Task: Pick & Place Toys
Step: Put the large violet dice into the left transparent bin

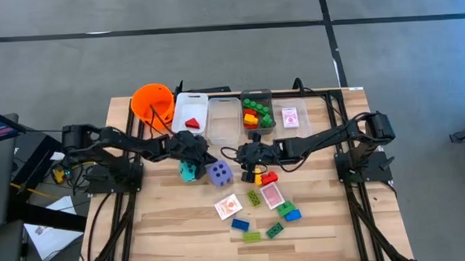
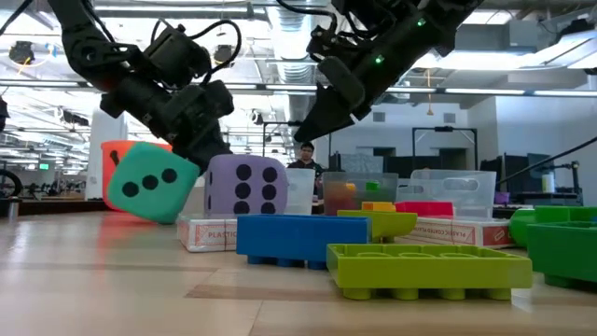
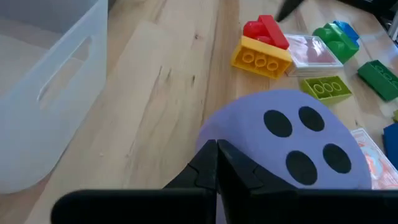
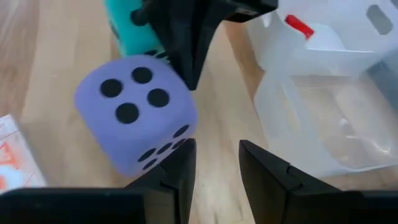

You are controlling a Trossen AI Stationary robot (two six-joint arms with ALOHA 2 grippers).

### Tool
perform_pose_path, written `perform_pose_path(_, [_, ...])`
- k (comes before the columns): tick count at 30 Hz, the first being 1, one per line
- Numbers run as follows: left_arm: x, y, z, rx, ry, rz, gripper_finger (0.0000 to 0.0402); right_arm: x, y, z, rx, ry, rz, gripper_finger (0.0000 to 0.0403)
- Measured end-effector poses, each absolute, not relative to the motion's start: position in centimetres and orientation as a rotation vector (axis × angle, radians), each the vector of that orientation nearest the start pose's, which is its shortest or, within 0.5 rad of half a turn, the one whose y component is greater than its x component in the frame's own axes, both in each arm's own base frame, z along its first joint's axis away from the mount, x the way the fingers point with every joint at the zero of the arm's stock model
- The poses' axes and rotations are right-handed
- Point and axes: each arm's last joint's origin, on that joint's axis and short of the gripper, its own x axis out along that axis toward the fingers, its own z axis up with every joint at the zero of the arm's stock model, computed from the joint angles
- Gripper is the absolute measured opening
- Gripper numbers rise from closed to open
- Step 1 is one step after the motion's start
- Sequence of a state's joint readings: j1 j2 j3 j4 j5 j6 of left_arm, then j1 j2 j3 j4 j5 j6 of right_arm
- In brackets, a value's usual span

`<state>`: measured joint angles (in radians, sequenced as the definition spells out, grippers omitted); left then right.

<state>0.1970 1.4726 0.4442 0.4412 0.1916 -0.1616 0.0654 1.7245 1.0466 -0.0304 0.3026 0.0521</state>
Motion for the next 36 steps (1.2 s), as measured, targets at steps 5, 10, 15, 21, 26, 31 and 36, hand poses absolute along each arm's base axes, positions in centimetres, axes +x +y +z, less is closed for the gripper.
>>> perform_pose_path(5, [24.5, 4.3, 14.3, -0.267, 0.551, 0.049, 0.0000, 35.9, 2.9, 19.4, -0.056, 0.705, -0.218, 0.0118])
perform_pose_path(10, [23.6, 4.1, 15.8, -0.270, 0.547, 0.043, 0.0000, 35.8, 3.8, 19.4, -0.055, 0.698, -0.215, 0.0118])
perform_pose_path(15, [22.3, 3.0, 17.5, -0.293, 0.542, 0.002, 0.0000, 35.9, 3.5, 19.4, -0.028, 0.695, -0.234, 0.0118])
perform_pose_path(21, [21.5, 1.3, 17.7, -0.300, 0.616, -0.054, 0.0000, 35.9, 3.0, 19.4, -0.017, 0.693, -0.252, 0.0118])
perform_pose_path(26, [21.8, 0.9, 16.8, -0.323, 0.669, -0.058, 0.0000, 36.0, 2.0, 19.4, 0.022, 0.686, -0.291, 0.0118])
perform_pose_path(31, [22.1, 1.0, 16.2, -0.330, 0.686, -0.050, 0.0000, 36.0, 1.3, 19.4, 0.029, 0.686, -0.313, 0.0118])
perform_pose_path(36, [22.1, 1.0, 16.1, -0.331, 0.696, -0.050, 0.0000, 36.0, 1.4, 19.4, 0.028, 0.689, -0.309, 0.0118])
